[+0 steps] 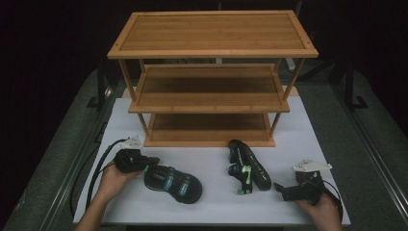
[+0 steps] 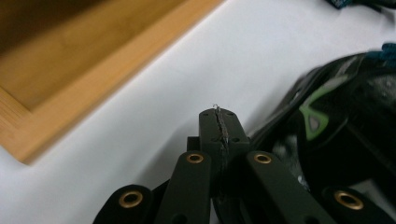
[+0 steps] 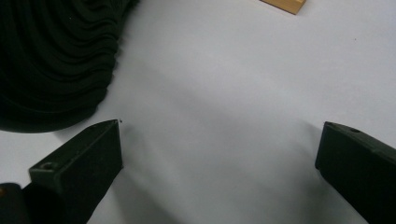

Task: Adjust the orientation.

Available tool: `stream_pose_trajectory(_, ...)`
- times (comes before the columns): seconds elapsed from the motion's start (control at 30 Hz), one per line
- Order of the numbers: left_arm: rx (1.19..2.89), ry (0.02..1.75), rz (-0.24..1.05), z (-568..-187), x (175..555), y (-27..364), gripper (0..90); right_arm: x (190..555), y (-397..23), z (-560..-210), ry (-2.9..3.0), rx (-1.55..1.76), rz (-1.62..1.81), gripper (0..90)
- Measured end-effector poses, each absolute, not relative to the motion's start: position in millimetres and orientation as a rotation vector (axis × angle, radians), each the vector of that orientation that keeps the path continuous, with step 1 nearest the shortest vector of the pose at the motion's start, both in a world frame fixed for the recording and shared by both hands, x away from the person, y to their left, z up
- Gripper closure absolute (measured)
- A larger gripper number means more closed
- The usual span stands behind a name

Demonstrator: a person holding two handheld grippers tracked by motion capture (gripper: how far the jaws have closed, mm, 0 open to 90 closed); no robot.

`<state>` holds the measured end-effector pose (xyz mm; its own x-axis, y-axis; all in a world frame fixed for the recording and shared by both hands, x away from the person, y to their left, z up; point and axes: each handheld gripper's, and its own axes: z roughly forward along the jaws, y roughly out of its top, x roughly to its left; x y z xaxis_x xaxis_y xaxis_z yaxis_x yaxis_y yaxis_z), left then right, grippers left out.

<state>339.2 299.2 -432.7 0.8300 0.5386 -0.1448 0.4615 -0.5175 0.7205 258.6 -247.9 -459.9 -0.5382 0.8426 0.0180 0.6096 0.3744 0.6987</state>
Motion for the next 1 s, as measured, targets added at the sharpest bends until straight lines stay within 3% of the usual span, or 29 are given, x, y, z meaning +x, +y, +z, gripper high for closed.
stream_pose_trajectory(0.43,2.219,0.741,0.124,-431.6,304.1,316.5,90.0,258.7,-247.9,-459.9,2.298,1.268,0.949,0.0)
stream_pose_trajectory(1.0,2.183,0.685,0.017,-438.0,252.7,319.9,90.0,258.5,-247.8,-459.9,2.298,1.269,0.947,0.0)
